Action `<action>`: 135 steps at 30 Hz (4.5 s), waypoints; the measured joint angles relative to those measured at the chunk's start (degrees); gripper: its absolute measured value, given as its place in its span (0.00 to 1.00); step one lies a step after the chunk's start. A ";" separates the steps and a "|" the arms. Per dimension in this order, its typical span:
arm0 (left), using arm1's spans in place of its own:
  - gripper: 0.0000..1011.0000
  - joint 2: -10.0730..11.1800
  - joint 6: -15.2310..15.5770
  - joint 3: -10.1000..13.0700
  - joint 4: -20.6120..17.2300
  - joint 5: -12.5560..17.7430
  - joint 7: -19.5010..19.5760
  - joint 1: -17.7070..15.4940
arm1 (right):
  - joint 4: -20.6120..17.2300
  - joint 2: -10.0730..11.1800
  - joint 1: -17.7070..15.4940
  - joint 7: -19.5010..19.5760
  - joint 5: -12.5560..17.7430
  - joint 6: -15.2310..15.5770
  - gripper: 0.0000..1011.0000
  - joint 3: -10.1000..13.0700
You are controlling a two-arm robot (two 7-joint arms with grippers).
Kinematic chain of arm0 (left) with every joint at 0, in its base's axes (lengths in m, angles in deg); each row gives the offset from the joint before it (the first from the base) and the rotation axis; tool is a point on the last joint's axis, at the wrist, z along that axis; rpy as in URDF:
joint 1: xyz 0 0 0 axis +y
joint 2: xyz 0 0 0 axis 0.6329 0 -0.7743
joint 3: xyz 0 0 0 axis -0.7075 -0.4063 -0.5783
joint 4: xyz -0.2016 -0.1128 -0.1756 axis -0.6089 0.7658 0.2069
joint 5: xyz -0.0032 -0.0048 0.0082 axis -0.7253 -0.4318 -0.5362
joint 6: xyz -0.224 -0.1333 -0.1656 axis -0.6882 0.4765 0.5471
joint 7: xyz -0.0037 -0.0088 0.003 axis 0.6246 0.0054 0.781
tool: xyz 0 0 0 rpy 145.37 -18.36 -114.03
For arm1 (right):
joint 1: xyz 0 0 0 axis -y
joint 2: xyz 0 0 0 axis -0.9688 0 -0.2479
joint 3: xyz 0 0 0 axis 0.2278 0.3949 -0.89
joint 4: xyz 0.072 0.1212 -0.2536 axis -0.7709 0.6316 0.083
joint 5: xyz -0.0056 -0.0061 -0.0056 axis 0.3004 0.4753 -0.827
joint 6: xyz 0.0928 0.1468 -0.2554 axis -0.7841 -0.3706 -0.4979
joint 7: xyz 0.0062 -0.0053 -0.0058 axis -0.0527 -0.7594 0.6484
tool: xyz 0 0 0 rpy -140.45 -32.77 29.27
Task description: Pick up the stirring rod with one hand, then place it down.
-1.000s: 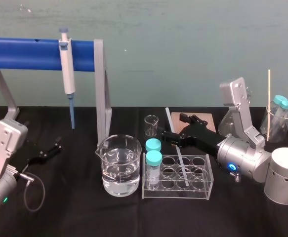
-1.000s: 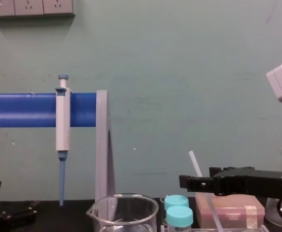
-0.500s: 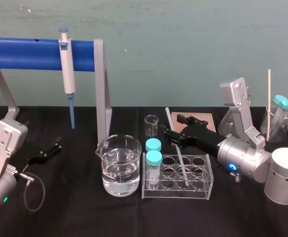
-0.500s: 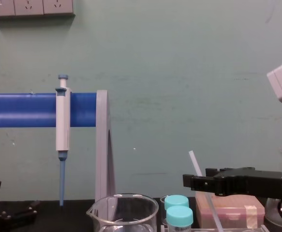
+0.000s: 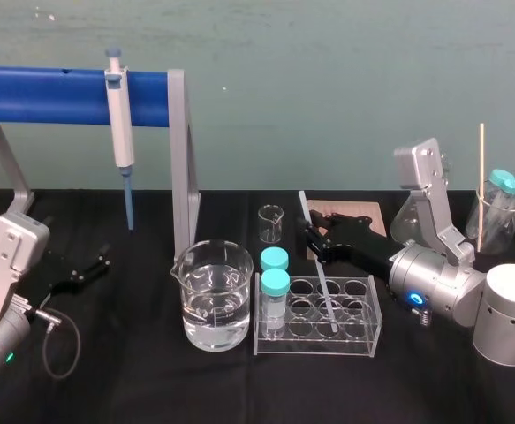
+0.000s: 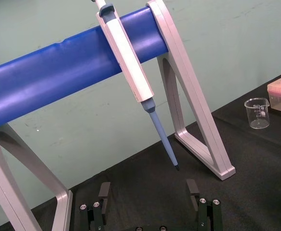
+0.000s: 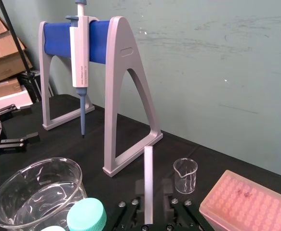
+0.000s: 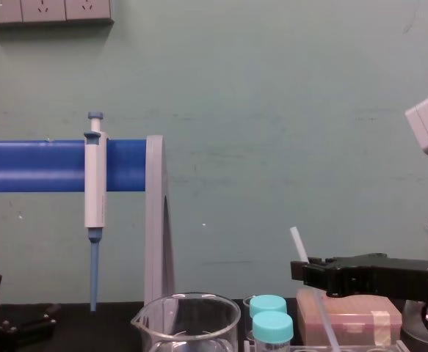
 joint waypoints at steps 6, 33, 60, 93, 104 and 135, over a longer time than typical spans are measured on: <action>0.99 0.00 0.00 0.00 0.00 0.00 0.00 0.00 | 0.00 0.00 0.00 0.01 0.00 0.02 0.09 0.00; 0.99 0.00 0.00 0.00 0.00 0.00 0.00 0.00 | -1.75 -0.86 -4.55 -2.56 -0.22 -12.83 0.07 3.32; 0.99 0.00 0.00 0.00 0.00 0.00 0.00 0.00 | -11.91 -0.60 -8.58 -2.81 0.03 -24.13 0.07 12.71; 0.99 0.00 0.00 0.00 0.00 0.00 0.00 0.00 | -10.86 -1.57 -7.96 -1.14 -3.38 -22.35 0.07 14.19; 0.99 0.00 0.00 0.00 0.00 0.00 0.00 0.00 | -11.01 -1.58 -8.25 -1.25 -3.61 -22.10 0.07 14.08; 0.99 0.00 0.00 0.00 0.00 0.00 0.00 0.00 | -11.03 -1.70 -8.48 -1.36 -3.83 -22.05 0.07 13.92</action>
